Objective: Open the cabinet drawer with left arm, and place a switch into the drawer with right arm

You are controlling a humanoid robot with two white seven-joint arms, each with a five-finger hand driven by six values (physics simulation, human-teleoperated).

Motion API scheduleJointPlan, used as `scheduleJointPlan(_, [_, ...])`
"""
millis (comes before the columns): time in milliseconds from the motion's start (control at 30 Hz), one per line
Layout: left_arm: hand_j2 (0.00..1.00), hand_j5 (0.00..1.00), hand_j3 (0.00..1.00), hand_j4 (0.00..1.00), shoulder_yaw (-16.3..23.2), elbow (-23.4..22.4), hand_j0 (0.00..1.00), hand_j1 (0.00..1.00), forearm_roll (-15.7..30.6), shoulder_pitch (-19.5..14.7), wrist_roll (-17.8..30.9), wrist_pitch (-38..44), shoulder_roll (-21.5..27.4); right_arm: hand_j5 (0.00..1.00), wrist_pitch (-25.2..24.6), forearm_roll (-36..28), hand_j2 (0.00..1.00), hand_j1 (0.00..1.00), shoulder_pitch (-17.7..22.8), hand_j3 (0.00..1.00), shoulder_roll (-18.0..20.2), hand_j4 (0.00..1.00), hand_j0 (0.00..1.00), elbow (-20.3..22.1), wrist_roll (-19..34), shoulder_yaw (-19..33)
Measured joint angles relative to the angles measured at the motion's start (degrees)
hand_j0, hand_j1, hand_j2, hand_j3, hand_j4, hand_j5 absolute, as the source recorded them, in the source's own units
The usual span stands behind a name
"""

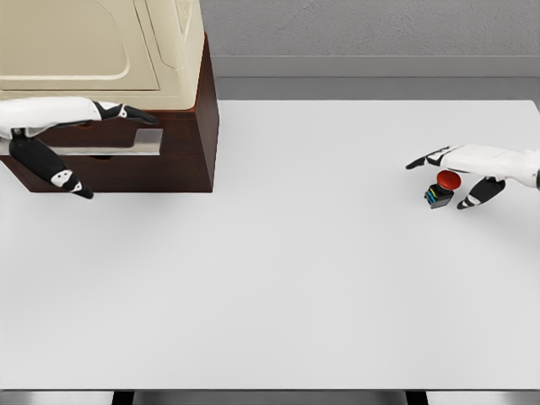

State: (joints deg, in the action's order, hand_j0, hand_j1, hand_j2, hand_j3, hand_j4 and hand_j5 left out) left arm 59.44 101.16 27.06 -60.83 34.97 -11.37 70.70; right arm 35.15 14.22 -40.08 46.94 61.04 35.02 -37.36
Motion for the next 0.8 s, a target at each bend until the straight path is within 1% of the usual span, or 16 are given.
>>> scheduleJointPlan(133, [1.0,1.0,1.0,1.0,-1.4,-0.02,1.0,1.0,0.06,4.13,0.04,2.24,0.32,0.86,0.0,0.91,0.86,0.86,-0.09,0.86,-0.23,0.86,0.86,-0.88,0.0,0.04])
scheduleJointPlan(200, [1.0,1.0,1.0,1.0,-3.79,-0.06,1.0,1.0,-0.12,8.59,0.06,4.31,0.34,0.87,0.0,1.09,0.87,0.87,-0.44,0.87,-0.3,0.87,0.87,-0.98,0.0,0.04])
scheduleJointPlan(233, [1.0,1.0,1.0,1.0,-5.95,0.03,1.0,1.0,0.85,11.03,0.04,4.97,0.36,0.87,0.0,1.17,0.87,0.87,-0.44,0.87,-0.31,0.87,0.87,-0.92,0.0,0.04])
scheduleJointPlan(300, [1.0,1.0,1.0,1.0,-9.19,-0.03,1.0,1.0,0.54,11.44,0.04,5.73,0.4,0.87,0.0,1.24,0.87,0.87,-0.35,0.87,-0.31,0.87,0.87,-0.71,0.0,0.05])
scheduleJointPlan(400, [1.0,1.0,1.0,1.0,-11.39,-0.08,1.0,1.0,0.15,11.52,0.04,6.22,0.42,0.86,0.0,1.29,0.86,0.86,-0.44,0.86,-0.08,0.86,0.86,-0.18,0.0,0.03])
scheduleJointPlan(567, [1.0,1.0,1.0,1.0,-12.35,-0.29,1.0,1.0,-0.49,13.02,0.05,8.07,0.37,0.85,0.0,1.31,0.85,0.85,-0.53,0.85,0.23,0.85,0.85,0.2,0.0,0.04])
scheduleJointPlan(667, [1.0,1.0,1.0,1.0,-12.53,-0.33,1.0,1.0,-0.64,13.37,0.05,9.2,0.39,0.86,0.0,1.29,0.86,0.86,-0.53,0.86,0.28,0.86,0.86,0.42,0.0,0.05])
scheduleJointPlan(800, [1.0,1.0,1.0,1.0,-12.61,-0.35,1.0,1.0,-0.66,13.81,0.05,10.66,0.41,0.86,0.0,1.24,0.86,0.86,-0.18,0.86,0.59,0.86,0.86,2.83,0.0,-0.01])
